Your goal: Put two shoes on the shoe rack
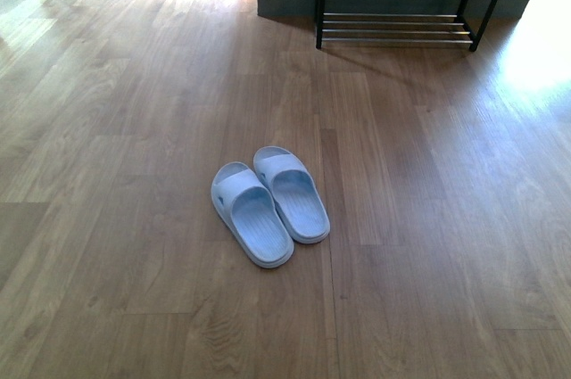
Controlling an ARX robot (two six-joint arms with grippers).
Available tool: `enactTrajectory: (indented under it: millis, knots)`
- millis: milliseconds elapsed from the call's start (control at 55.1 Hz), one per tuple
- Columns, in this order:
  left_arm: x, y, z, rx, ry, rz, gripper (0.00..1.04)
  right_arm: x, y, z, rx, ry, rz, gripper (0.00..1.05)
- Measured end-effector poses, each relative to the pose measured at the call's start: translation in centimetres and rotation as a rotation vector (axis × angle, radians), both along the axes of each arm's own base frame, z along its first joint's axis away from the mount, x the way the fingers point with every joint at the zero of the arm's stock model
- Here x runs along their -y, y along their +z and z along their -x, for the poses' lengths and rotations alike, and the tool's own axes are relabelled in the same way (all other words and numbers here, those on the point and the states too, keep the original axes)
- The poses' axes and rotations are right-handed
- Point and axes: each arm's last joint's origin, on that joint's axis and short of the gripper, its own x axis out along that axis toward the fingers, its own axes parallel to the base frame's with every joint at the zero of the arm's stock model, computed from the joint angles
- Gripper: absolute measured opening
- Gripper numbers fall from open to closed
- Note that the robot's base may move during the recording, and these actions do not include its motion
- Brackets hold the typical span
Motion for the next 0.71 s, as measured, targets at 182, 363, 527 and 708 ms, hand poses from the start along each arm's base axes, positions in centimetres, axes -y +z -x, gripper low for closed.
enactTrajectory:
  millis: [182,363,527,708]
  knots:
    - [0.01,0.00,0.00,0.000,-0.002,0.000,0.95,0.01,0.00,0.00,0.000,-0.002,0.000,0.96]
    - [0.01,0.00,0.00,0.000,-0.002,0.000,0.95,0.01,0.00,0.00,0.000,-0.003,0.000,0.96]
    - [0.01,0.00,0.00,0.000,-0.002,0.000,0.95,0.02,0.00,0.00,0.000,-0.003,0.000,0.96]
    - [0.01,0.00,0.00,0.000,-0.003,0.000,0.95,0.02,0.00,0.00,0.000,-0.005,0.000,0.96]
